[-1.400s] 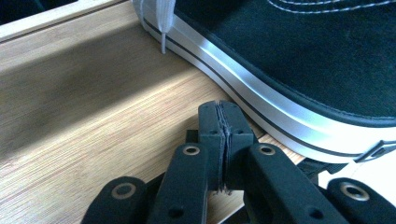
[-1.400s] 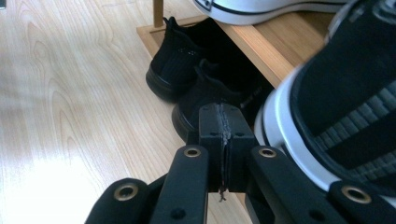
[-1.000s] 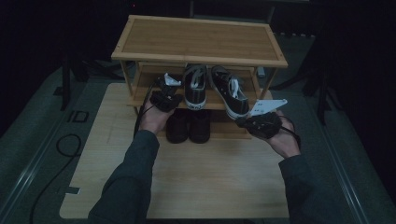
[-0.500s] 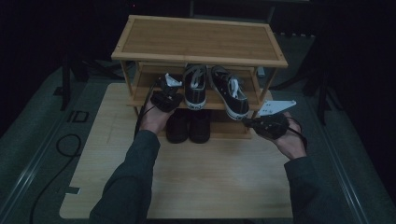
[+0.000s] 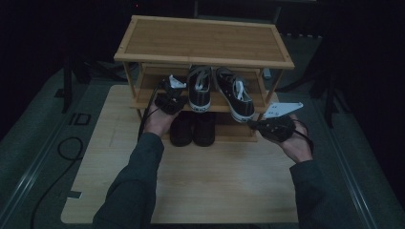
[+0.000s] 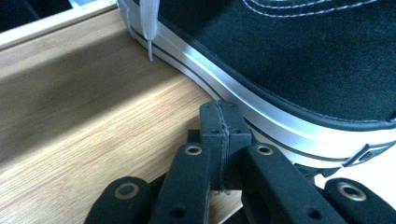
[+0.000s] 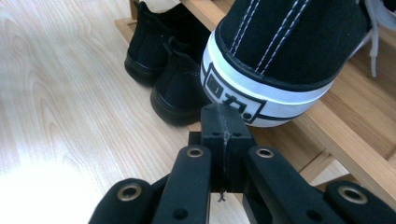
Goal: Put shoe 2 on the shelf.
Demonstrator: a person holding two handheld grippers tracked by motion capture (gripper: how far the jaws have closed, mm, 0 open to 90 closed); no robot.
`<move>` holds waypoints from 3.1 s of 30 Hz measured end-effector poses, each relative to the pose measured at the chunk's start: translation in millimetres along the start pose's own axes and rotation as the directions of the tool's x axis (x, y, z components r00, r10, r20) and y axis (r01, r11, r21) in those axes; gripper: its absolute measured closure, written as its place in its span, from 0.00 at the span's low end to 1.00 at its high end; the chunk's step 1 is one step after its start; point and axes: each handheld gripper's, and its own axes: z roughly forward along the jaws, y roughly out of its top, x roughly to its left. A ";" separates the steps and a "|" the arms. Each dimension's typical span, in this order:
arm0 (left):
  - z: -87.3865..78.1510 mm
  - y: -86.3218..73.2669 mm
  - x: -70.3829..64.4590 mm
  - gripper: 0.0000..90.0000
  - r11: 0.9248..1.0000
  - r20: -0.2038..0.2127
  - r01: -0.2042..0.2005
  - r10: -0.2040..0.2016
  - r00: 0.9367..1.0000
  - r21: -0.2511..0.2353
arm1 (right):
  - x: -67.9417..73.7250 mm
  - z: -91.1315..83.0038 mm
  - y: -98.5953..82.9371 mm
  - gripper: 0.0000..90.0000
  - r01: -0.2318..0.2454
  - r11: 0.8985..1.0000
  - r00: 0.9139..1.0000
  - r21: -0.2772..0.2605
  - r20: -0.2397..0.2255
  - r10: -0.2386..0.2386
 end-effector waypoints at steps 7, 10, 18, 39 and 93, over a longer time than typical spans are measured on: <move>-0.3 -0.4 -1.8 1.00 1.000 -0.011 -0.027 0.027 1.000 0.008 | 1.0 6.8 4.7 1.00 -0.006 1.000 1.000 -0.018 -0.025 0.005; -0.1 -0.6 -1.4 1.00 1.000 -0.007 -0.028 0.028 1.000 0.006 | 2.2 8.3 7.5 1.00 -0.003 1.000 1.000 -0.026 -0.030 0.002; -0.1 -1.1 -1.3 1.00 1.000 -0.006 -0.031 0.031 0.999 0.002 | 4.6 16.3 18.1 1.00 0.000 0.999 1.000 -0.048 -0.013 -0.001; -0.2 -1.1 -1.5 1.00 0.999 -0.008 -0.036 0.036 0.999 0.003 | 14.2 35.6 23.0 1.00 0.016 1.000 1.000 -0.022 -0.007 -0.016; -0.2 -1.0 -1.7 1.00 0.999 -0.007 -0.039 0.039 0.999 0.003 | 17.0 58.1 45.2 1.00 -0.012 1.000 1.000 -0.019 0.011 0.012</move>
